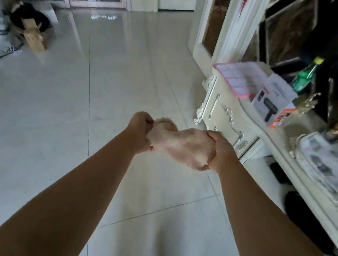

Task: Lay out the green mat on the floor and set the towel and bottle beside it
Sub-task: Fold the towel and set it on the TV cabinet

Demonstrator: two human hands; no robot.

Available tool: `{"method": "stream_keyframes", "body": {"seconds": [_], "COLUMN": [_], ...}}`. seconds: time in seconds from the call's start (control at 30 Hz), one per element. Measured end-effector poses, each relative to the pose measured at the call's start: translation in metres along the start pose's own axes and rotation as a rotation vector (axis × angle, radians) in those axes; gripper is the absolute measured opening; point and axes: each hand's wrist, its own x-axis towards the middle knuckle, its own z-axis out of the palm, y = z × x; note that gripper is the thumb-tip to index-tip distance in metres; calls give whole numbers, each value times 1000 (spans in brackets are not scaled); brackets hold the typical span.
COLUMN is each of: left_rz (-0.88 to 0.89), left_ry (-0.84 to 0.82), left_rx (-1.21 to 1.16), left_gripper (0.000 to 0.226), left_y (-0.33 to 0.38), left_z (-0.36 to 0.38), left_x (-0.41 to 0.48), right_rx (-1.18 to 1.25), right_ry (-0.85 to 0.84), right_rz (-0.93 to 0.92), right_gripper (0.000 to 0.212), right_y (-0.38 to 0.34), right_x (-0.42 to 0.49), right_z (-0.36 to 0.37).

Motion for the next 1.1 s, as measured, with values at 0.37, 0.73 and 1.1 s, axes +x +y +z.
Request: {"method": "stream_keyframes", "body": {"seconds": [0.37,0.73,1.1], "left_rz": [61,250,237], "left_ry": [-454,-524,-603], "left_rx": [213,480,782], "left_gripper": [33,20,18], "left_y": [169,211,175], "left_z": [73,179,276], "left_x": [-131,-194,-197], "right_rx": [-46,-156,-168], "right_ry": [-11,287,564], "right_rz": [-459,-569,-565], "right_gripper": [26,24,28], "right_y": [-256,-330,-338], "right_x": [-179,-289,-303], "right_z": [2,-65,-161]}}
